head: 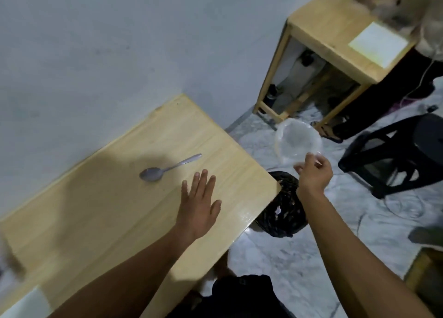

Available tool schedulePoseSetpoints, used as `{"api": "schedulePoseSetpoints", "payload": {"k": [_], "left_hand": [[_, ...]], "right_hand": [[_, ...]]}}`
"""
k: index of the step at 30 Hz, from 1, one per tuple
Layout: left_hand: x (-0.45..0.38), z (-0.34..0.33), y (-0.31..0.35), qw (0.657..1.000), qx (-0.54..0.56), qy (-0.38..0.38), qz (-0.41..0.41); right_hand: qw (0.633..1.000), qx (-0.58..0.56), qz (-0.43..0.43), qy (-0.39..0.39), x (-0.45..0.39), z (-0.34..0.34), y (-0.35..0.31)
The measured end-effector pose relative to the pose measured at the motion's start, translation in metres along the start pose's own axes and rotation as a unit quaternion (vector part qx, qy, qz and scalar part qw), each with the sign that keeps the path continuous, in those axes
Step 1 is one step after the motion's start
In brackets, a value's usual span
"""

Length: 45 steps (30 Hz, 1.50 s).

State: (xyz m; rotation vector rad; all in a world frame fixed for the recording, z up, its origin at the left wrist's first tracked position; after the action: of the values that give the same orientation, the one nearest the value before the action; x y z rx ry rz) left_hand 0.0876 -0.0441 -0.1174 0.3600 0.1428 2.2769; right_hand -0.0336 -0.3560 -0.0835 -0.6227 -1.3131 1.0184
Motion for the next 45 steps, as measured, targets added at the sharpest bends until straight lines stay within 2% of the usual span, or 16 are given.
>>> {"api": "schedulePoseSetpoints", "payload": {"k": [3, 6, 10, 14, 18, 21, 25, 27, 30, 34, 36, 39, 42, 45], "left_hand": [[-0.002, -0.002, -0.001, 1.000, 0.025, 0.010, 0.004], [0.000, 0.000, -0.001, 0.998, 0.043, 0.037, -0.006], [0.002, 0.001, 0.000, 0.998, 0.034, 0.060, -0.010], [0.002, 0.002, -0.001, 0.997, 0.036, 0.062, -0.009], [0.003, 0.002, -0.002, 0.997, 0.056, 0.061, -0.007], [0.005, 0.003, -0.003, 0.995, 0.070, 0.062, -0.017], [0.013, 0.003, -0.011, 0.996, 0.070, 0.060, -0.009], [0.021, 0.003, -0.017, 0.996, 0.069, 0.062, 0.004], [0.037, 0.004, -0.031, 0.995, 0.071, 0.068, 0.029], [0.064, 0.006, -0.060, 0.989, 0.080, 0.080, 0.091], [0.082, 0.006, -0.079, 0.983, 0.078, 0.089, 0.138], [0.111, 0.006, -0.108, 0.970, 0.077, 0.102, 0.205], [0.142, 0.003, -0.138, 0.948, 0.084, 0.113, 0.285], [0.168, -0.002, -0.162, 0.922, 0.102, 0.114, 0.356]], "right_hand": [[0.993, -0.043, -0.072, 0.088, -0.016, 0.049, 0.034], [0.981, -0.019, -0.129, 0.143, -0.020, 0.081, 0.074], [0.972, -0.003, -0.190, 0.138, -0.025, 0.095, 0.124], [0.964, 0.026, -0.258, 0.054, -0.027, 0.086, 0.156], [0.955, 0.019, -0.295, 0.035, -0.020, 0.077, 0.166], [0.974, 0.049, -0.219, 0.040, -0.022, 0.063, 0.138], [0.991, 0.127, -0.008, 0.044, -0.002, 0.029, 0.051], [0.987, 0.136, 0.084, 0.010, 0.017, 0.002, 0.015], [0.967, 0.154, 0.183, -0.085, 0.049, -0.048, -0.011], [0.913, 0.224, 0.252, -0.230, 0.106, -0.121, -0.007], [0.857, 0.281, 0.303, -0.306, 0.142, -0.157, 0.005], [0.756, 0.373, 0.365, -0.396, 0.191, -0.201, 0.032], [0.662, 0.445, 0.431, -0.422, 0.229, -0.231, 0.053], [0.592, 0.506, 0.492, -0.390, 0.246, -0.250, 0.064]]}}
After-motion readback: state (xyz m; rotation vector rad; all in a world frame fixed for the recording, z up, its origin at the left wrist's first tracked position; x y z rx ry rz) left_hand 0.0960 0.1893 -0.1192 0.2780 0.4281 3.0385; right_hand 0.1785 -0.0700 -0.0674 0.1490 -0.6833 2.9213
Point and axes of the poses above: each hand's wrist, its own x-axis away from the middle knuckle, its own z-axis out of the back of the hand, y = z × x, the point moved 9 cm from there along -x, towards the middle knuckle, and after that the axes turned 7 degrees about -z, right-handed, at the moved point
